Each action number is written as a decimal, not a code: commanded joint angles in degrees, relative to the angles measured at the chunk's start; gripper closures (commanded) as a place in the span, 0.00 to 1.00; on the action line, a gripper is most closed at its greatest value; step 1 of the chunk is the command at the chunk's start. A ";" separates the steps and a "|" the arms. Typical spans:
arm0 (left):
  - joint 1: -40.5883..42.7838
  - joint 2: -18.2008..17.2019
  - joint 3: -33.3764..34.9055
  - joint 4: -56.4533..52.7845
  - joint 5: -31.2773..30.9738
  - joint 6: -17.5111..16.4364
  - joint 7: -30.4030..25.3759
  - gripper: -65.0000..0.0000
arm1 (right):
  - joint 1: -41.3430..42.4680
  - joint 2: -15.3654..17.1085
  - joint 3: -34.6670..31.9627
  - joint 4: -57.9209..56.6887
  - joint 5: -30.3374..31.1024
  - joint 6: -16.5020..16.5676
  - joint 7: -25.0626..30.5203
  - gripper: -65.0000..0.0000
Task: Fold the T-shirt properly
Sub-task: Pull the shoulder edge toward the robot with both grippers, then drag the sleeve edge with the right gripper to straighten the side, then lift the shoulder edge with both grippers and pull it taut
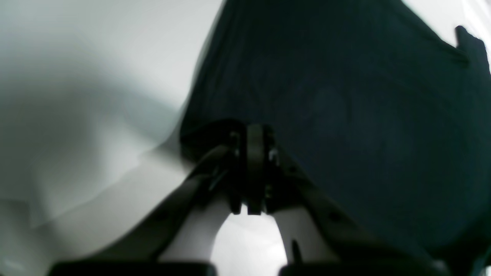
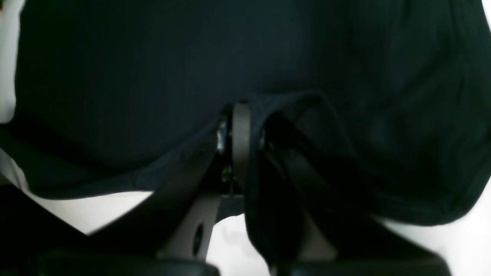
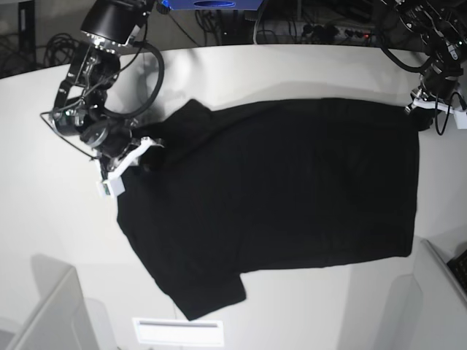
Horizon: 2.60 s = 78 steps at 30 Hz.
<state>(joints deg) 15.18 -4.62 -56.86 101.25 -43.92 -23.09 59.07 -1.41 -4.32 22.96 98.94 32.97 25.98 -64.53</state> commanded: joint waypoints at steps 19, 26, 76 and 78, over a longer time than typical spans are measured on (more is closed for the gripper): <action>-4.59 -1.05 -0.15 -3.45 -0.78 3.53 -1.09 1.00 | 12.71 0.14 -0.24 -12.21 1.18 -4.83 1.63 1.00; -6.17 -1.14 -0.33 -3.54 -0.78 3.62 -1.09 1.00 | 14.73 0.14 -0.32 -13.00 1.18 -4.92 1.63 1.00; 0.25 -2.81 -2.52 0.59 -1.22 4.23 -1.53 0.35 | -6.02 1.11 -0.06 10.30 1.71 -28.22 19.48 0.61; 1.22 -2.72 -2.61 -1.16 -1.05 1.51 -1.53 0.35 | -8.92 -0.39 0.47 10.56 1.45 -28.31 20.09 0.54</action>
<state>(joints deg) 16.40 -6.52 -59.22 99.29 -44.03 -21.50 58.30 -11.29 -4.99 23.53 108.38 33.54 -2.61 -45.47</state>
